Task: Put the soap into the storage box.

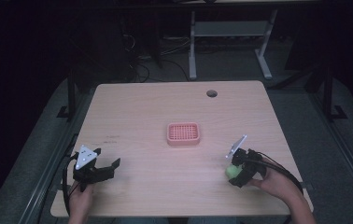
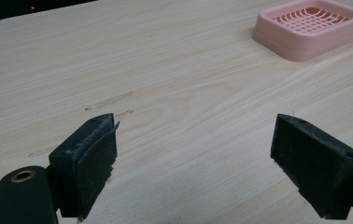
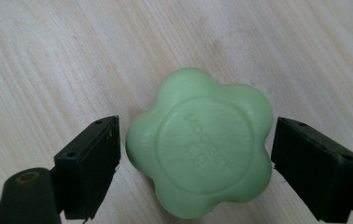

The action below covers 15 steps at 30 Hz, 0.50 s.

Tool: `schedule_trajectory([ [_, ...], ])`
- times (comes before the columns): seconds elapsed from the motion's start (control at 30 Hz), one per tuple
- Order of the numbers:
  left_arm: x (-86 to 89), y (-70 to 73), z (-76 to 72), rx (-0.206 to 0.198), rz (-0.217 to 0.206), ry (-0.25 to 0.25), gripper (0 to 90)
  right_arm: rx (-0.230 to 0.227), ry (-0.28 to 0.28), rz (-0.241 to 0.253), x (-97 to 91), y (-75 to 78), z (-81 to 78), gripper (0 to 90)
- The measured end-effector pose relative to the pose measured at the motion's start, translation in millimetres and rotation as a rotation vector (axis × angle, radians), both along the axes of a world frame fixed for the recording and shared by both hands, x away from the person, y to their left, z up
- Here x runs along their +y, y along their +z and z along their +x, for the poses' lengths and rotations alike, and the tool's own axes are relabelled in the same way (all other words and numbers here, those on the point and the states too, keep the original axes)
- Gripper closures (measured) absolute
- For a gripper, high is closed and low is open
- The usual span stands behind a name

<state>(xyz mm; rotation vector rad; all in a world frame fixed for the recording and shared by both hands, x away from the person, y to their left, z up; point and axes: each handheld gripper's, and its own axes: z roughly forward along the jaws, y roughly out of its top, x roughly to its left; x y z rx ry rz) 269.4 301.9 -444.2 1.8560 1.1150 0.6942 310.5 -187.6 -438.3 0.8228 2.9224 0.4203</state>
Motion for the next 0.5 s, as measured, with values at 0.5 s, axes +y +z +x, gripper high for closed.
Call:
schedule_trajectory([
  [0.5,0.0,0.0,0.1,-0.001,-0.001,0.001,14.3,0.015,-0.001,-0.029,4.1,-5.3,4.1,16.3],
])
